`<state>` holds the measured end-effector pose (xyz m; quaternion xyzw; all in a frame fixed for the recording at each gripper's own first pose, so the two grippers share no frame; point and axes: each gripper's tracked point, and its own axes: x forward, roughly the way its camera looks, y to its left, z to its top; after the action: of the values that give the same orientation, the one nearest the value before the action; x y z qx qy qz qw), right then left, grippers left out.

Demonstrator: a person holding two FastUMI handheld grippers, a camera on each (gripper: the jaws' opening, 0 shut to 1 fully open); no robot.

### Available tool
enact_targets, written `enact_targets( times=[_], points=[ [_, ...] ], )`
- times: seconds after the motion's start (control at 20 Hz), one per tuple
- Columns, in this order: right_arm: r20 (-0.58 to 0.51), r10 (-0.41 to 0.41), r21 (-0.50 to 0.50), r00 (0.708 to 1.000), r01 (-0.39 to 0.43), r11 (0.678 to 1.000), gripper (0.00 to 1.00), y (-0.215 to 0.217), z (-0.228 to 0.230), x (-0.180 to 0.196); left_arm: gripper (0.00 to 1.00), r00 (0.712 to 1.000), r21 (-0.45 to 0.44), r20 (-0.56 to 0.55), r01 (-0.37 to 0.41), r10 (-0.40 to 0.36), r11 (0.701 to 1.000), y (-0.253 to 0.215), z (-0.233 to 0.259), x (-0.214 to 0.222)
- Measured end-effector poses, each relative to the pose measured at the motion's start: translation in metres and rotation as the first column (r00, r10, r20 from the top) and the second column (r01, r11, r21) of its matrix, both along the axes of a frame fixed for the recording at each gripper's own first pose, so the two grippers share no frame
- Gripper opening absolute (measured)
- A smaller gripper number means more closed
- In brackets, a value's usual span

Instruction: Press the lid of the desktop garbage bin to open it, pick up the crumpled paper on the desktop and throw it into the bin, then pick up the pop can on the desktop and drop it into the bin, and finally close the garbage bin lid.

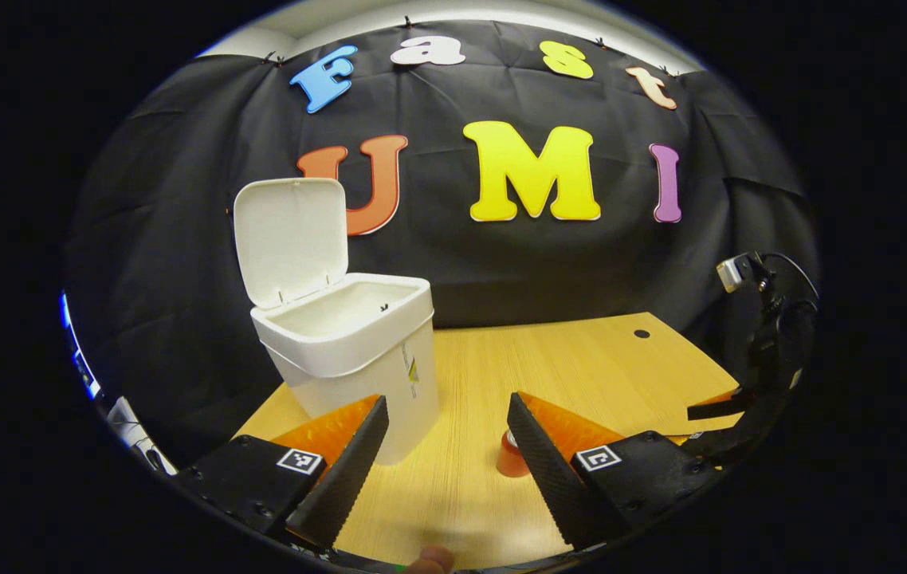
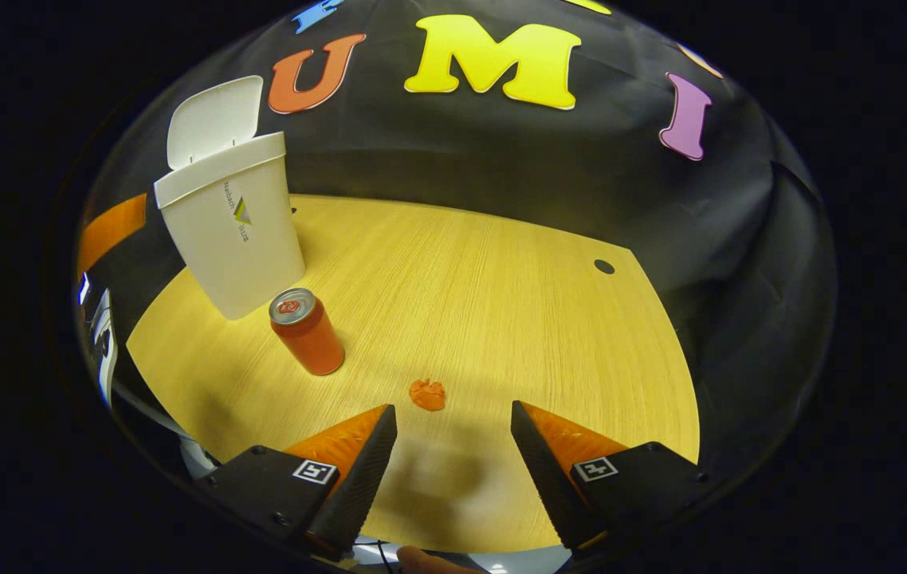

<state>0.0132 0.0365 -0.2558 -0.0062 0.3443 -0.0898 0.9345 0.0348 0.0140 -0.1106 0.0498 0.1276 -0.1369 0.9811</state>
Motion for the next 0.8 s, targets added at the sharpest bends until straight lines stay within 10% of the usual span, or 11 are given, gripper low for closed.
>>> enact_targets(
  times=[0.8],
  points=[
    [-0.311,0.019,0.081,0.950,0.007,0.997,0.86,-0.001,-0.103,0.073,0.99,1.000,0.037,-0.016,0.027,-0.026,0.999,0.001,-0.012,0.019]
  ],
)
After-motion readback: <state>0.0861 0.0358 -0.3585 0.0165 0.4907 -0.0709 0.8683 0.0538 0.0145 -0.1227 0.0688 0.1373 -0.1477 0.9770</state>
